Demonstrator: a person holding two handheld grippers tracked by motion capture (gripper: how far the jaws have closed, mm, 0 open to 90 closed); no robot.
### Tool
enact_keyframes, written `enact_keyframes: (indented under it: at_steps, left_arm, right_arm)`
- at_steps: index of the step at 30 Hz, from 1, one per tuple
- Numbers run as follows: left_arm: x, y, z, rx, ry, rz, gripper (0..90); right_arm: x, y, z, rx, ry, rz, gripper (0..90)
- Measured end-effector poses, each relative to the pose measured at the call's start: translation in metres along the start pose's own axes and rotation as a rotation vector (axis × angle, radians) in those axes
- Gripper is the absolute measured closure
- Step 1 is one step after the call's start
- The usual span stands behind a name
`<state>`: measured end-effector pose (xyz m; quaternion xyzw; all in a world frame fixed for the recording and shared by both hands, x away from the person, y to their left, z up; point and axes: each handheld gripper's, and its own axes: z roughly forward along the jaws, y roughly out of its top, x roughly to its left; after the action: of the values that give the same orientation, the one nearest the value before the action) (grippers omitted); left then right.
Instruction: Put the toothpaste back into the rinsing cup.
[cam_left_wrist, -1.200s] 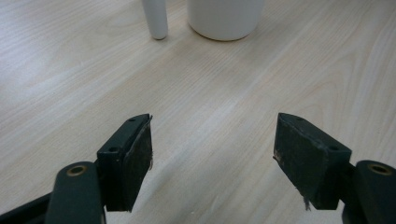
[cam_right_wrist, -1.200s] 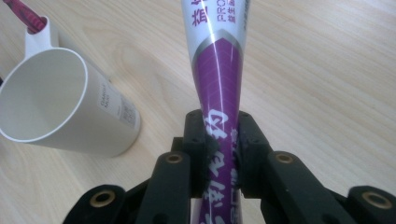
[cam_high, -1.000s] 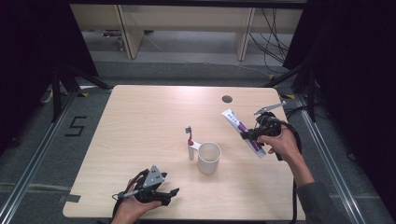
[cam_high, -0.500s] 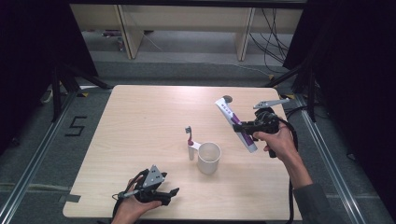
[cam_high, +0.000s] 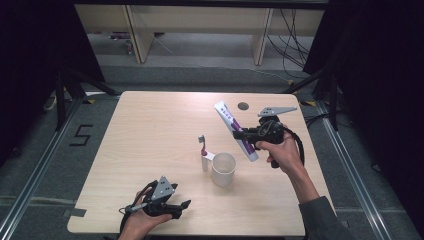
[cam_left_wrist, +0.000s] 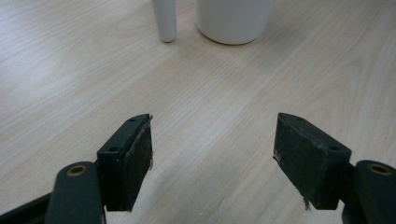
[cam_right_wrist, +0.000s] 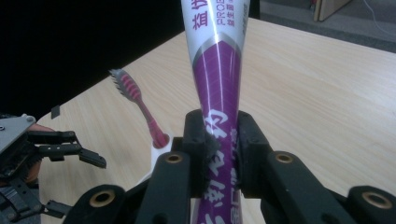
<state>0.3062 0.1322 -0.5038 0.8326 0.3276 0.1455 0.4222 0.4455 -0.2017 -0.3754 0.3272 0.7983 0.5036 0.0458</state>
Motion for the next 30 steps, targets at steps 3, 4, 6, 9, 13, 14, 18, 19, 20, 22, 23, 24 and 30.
enact_keyframes:
  at_steps: [3, 4, 6, 9, 13, 14, 18, 19, 20, 22, 23, 24, 30]
  left_arm:
    - [0.000, 0.000, -0.001, 0.012, -0.004, 0.005, 27.9]
    - [0.000, 0.000, -0.001, 0.004, -0.001, 0.006, 27.9]
    - [0.001, 0.000, -0.001, 0.002, 0.000, 0.003, 27.8]
    - [0.001, 0.000, -0.001, 0.001, -0.003, 0.005, 27.8]
    - [0.001, 0.000, -0.001, 0.001, -0.002, 0.004, 27.8]
    - [0.001, 0.000, -0.001, 0.001, 0.001, 0.005, 27.8]
    - [0.001, 0.000, -0.002, 0.004, 0.000, 0.004, 27.8]
    - [0.001, 0.000, -0.002, 0.005, -0.001, 0.004, 27.8]
    - [0.002, 0.000, -0.002, 0.004, -0.003, 0.007, 27.8]
    - [0.002, 0.000, -0.002, 0.002, -0.003, 0.007, 27.8]
    - [0.001, 0.000, -0.001, -0.002, 0.000, -0.003, 27.8]
    - [0.002, 0.000, -0.002, 0.013, 0.004, 0.014, 27.8]
    - [0.001, 0.000, -0.002, 0.006, -0.002, 0.004, 27.8]
  right_arm:
    - [0.006, 0.000, 0.005, -0.005, 0.020, 0.021, 77.2]
    - [0.006, 0.000, 0.005, 0.000, 0.014, 0.014, 77.2]
    - [0.008, 0.000, 0.009, -0.018, 0.026, -0.010, 77.2]
    - [0.013, 0.000, 0.011, -0.010, 0.038, 0.009, 77.3]
    - [0.016, 0.000, 0.019, -0.037, 0.038, -0.020, 77.2]
    - [0.016, 0.000, 0.020, -0.031, 0.056, -0.032, 77.3]
    - [0.021, -0.001, 0.026, -0.036, 0.066, -0.019, 77.3]
    - [0.021, -0.002, 0.029, -0.041, 0.076, -0.023, 77.2]
    - [0.022, -0.002, 0.031, -0.045, 0.081, -0.024, 77.2]
    - [0.023, -0.004, 0.034, -0.047, 0.089, -0.018, 77.3]
    - [0.022, -0.004, 0.037, -0.053, 0.084, -0.038, 77.2]
    - [0.022, -0.004, 0.037, -0.053, 0.084, -0.038, 77.2]
    - [0.023, -0.009, 0.045, -0.075, 0.095, -0.033, 77.2]
